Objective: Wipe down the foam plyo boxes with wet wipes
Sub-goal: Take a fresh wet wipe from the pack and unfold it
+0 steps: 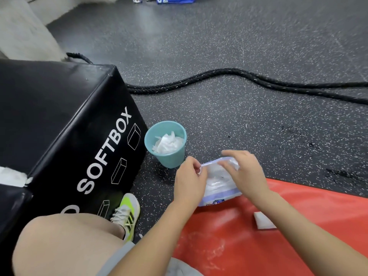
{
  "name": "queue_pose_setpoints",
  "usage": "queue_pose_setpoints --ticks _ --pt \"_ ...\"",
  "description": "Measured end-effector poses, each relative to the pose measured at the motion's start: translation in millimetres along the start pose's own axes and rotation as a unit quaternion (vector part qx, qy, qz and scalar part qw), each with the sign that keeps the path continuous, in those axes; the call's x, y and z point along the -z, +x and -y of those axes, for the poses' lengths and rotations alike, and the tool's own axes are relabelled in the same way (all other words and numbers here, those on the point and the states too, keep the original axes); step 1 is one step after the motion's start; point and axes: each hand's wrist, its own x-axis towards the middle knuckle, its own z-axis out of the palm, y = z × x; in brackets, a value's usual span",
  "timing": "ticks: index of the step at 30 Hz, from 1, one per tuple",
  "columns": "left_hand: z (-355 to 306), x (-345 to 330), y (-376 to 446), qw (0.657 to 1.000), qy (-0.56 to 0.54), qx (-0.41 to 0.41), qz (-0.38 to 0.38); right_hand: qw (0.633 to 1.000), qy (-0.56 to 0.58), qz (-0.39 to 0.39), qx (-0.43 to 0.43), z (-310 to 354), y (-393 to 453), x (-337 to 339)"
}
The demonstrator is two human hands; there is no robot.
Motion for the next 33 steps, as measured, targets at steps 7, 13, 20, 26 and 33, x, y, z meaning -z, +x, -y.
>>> queue_pose_setpoints --ticks 7,13,20,26,33 --pt "2 -1 7 0.997 -0.056 0.059 0.016 0.994 -0.089 -0.019 -0.058 -7 -42 -11" --pt "17 -4 0 0.986 0.078 -0.063 0.131 0.986 -0.151 -0.019 -0.067 0 -55 -20" --pt "10 -1 -7 0.977 0.115 -0.117 0.135 0.971 -0.096 0.01 -0.217 19 -49 -20" --pt "9 -1 -9 0.977 0.116 -0.13 0.124 0.963 -0.149 0.053 -0.217 25 -38 -21" --pt "10 -1 -9 0.981 0.084 -0.135 0.11 0.98 -0.062 0.057 -0.182 51 -48 -42"
